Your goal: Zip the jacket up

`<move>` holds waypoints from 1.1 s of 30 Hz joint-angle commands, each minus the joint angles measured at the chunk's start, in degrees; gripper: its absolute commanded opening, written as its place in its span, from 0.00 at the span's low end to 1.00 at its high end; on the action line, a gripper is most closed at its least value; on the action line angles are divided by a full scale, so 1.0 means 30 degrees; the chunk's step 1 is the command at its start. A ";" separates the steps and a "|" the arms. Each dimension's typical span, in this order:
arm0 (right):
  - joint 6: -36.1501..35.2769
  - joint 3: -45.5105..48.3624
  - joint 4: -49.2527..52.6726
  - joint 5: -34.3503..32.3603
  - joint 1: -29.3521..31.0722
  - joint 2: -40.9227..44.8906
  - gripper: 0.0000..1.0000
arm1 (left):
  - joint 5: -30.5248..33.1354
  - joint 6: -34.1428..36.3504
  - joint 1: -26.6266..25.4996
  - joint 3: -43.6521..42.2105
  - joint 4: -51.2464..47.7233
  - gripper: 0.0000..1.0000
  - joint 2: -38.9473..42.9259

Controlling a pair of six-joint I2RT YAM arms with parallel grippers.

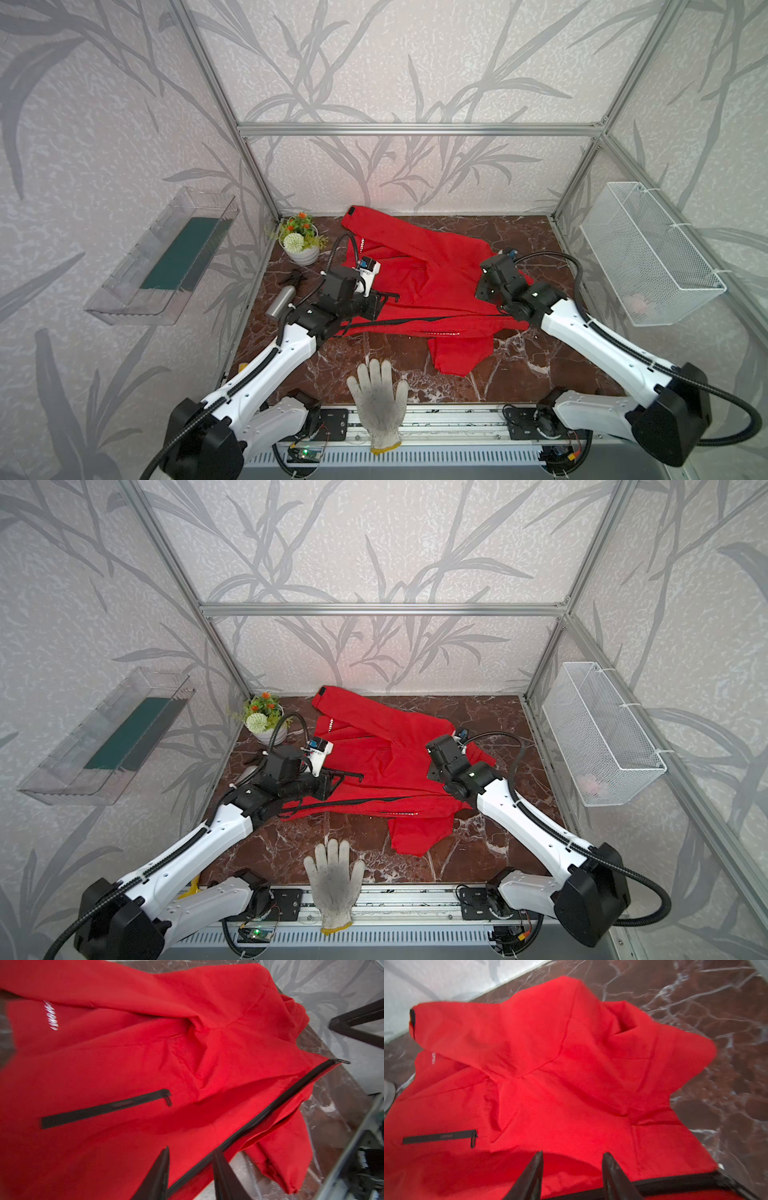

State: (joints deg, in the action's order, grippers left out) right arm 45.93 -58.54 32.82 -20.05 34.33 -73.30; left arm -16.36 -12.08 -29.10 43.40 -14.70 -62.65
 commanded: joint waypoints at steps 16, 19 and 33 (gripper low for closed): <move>-0.0039 0.0736 0.0523 0.3758 0.0256 -0.2521 0.08 | 0.0510 -0.2522 -0.5089 0.1006 0.5017 0.08 -0.5716; 0.0619 0.1642 0.0528 0.4184 0.0389 -0.2083 0.06 | 0.0604 -0.2608 -0.5381 0.0722 0.4841 0.08 -0.5629; 0.3070 0.6239 -0.0412 0.3448 0.1189 0.0873 0.06 | 0.0764 -0.2838 -0.6353 0.0957 0.3520 0.07 -0.6266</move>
State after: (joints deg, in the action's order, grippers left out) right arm 52.93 -42.09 32.12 -8.62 37.58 -71.64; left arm -14.83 -20.43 -47.66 44.75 -2.33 -80.40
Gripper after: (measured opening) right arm 0.059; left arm 0.074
